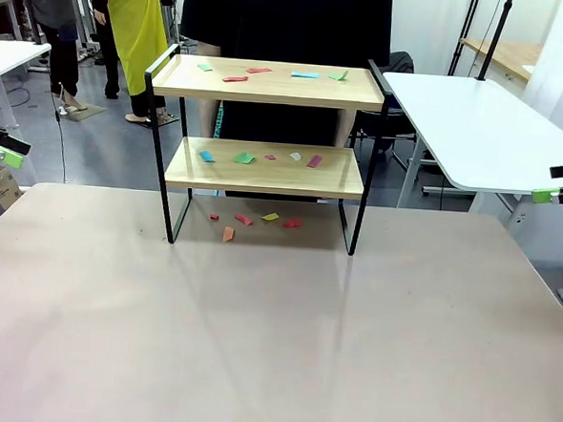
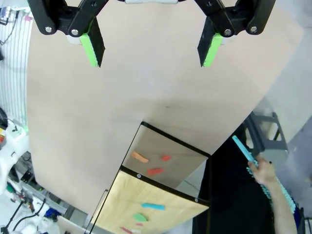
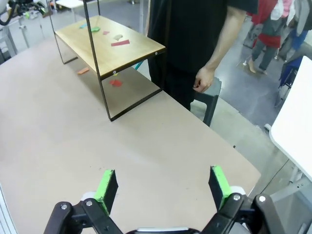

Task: Clean the shelf.
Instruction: Pick up the Duster handed by the human.

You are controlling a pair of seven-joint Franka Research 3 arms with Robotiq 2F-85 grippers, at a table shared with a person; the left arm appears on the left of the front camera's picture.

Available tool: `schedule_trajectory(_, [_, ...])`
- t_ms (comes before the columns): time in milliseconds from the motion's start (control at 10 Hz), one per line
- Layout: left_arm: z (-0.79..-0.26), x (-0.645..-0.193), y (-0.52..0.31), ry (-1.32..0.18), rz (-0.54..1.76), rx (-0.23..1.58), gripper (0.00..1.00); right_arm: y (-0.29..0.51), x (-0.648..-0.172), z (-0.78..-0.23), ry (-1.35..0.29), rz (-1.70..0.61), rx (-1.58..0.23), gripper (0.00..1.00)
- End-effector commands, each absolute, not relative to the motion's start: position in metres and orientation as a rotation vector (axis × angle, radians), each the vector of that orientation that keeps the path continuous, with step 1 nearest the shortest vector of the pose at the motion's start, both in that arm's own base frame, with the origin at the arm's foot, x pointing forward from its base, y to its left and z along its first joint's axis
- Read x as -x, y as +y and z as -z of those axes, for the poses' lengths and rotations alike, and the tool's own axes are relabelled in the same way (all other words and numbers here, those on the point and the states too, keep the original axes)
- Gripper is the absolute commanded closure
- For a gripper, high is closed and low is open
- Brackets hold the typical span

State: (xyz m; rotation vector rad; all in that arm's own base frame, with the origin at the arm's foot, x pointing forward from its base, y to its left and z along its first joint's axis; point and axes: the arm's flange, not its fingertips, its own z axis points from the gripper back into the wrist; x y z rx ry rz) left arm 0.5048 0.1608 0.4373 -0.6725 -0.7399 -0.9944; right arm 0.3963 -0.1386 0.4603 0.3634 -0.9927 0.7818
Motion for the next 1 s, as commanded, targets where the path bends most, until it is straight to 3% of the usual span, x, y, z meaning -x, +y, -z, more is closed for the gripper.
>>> schedule_trajectory(0, [-0.441,-0.520,0.168,-0.840,0.995,0.728,0.00,-0.162,-0.419,-0.465,-1.079,-0.790,-0.396,0.00])
schedule_trajectory(100, [-0.437,-0.532,0.181,-0.922,1.032,0.837,0.00,-0.176,-0.433,-0.468,-1.114,-0.831,-0.458,0.00])
schedule_trajectory(300, [-0.418,-0.548,0.202,-0.927,1.073,0.919,0.00,-0.203,-0.451,-0.461,-1.164,-0.872,-0.562,0.00])
schedule_trajectory(600, [-0.399,-0.562,0.224,-1.071,1.111,0.956,0.00,-0.237,-0.461,-0.449,-1.233,-0.851,-0.562,0.00])
schedule_trajectory(900, [-0.384,-0.580,0.232,-1.103,1.108,1.003,0.00,-0.255,-0.470,-0.438,-1.260,-0.843,-0.579,0.00])
